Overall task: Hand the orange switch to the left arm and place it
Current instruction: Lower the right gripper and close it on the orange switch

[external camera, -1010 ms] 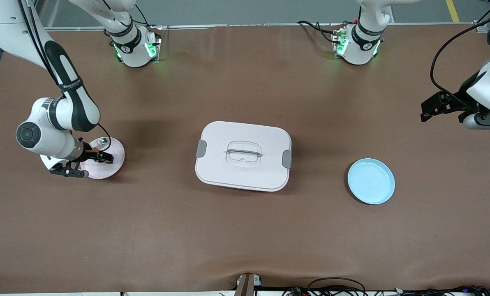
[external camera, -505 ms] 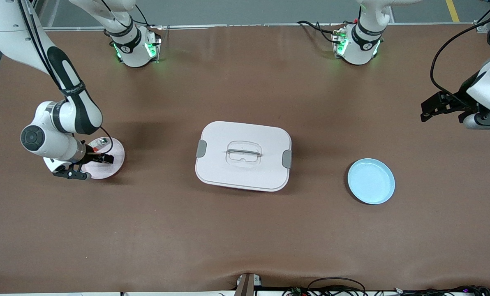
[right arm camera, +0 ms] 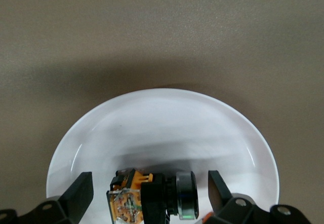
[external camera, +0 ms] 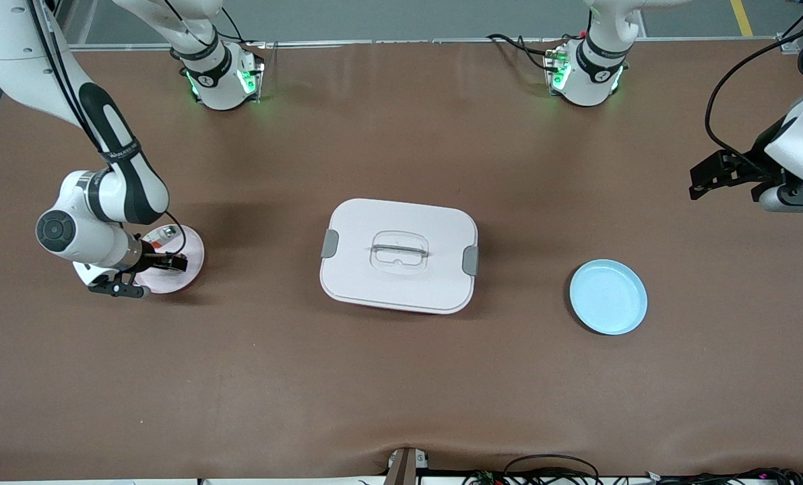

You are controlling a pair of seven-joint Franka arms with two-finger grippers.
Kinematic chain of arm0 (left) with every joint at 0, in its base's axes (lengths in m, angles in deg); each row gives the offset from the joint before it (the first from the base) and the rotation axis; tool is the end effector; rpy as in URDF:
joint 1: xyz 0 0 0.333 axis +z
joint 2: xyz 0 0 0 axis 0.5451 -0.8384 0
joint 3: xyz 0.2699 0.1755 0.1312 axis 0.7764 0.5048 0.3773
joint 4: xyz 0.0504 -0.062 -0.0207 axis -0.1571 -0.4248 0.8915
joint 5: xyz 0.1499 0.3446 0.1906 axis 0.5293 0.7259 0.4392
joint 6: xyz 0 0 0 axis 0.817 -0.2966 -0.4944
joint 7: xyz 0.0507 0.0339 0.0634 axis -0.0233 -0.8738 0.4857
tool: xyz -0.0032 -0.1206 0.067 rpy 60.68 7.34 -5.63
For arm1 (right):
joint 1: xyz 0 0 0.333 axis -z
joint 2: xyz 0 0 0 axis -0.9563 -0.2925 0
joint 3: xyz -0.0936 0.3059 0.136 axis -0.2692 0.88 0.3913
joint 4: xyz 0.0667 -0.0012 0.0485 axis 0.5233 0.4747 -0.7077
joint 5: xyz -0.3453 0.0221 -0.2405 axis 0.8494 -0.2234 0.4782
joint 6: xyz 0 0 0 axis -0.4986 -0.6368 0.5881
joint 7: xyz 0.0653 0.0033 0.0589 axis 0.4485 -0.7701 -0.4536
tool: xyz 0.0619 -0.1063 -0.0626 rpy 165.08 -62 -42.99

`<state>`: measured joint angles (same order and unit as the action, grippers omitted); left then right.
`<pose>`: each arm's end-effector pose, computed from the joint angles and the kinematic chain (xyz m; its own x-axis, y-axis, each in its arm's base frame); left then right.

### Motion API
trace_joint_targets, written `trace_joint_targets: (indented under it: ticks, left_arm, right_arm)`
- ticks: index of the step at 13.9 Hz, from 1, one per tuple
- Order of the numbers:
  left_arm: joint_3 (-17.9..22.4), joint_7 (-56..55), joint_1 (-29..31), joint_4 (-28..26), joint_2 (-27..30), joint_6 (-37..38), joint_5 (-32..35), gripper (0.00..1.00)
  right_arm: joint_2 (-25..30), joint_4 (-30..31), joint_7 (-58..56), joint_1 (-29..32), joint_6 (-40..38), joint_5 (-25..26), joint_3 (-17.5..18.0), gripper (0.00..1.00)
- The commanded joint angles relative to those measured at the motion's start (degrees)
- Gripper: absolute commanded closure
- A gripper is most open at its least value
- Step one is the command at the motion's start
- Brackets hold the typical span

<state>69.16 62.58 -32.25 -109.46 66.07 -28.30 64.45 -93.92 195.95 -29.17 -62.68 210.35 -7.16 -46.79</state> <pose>0.5971 -0.0429 0.6108 0.9985 -0.0526 0.0147 -0.0525 -0.9986 -0.0101 0.5941 -0.0721 0.1586 0.9840 -0.1370 -0.1139 -0.1351 -0.9905 0.0243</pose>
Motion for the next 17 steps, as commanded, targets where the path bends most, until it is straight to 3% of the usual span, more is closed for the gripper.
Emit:
trace_joint_targets:
  ticks: [1,12,13,17]
  left_arm:
    - [-0.22,0.49,-0.07,1.01,-0.35,1.04,0.56,0.0]
    - [-0.22,0.49,-0.16,1.01,-0.26,1.04,0.56,0.0]
    - [-0.22,0.49,-0.07,1.01,-0.26,1.04,0.56,0.0]
    - [-0.22,0.49,-0.07,1.01,-0.26,1.04,0.56,0.0]
  right_arm:
    - [-0.99,-0.99,-0.02,1.29,0.02,0.97,0.74,0.0]
    - [-1.26,-0.9,-0.02,1.64,-1.56,0.88,0.83,0.0]
    - [-1.26,-0.99,-0.02,1.56,-1.91,0.88,0.83,0.05]
    - [-1.17,-0.99,0.16,1.64,-2.0,0.79,0.83,0.74]
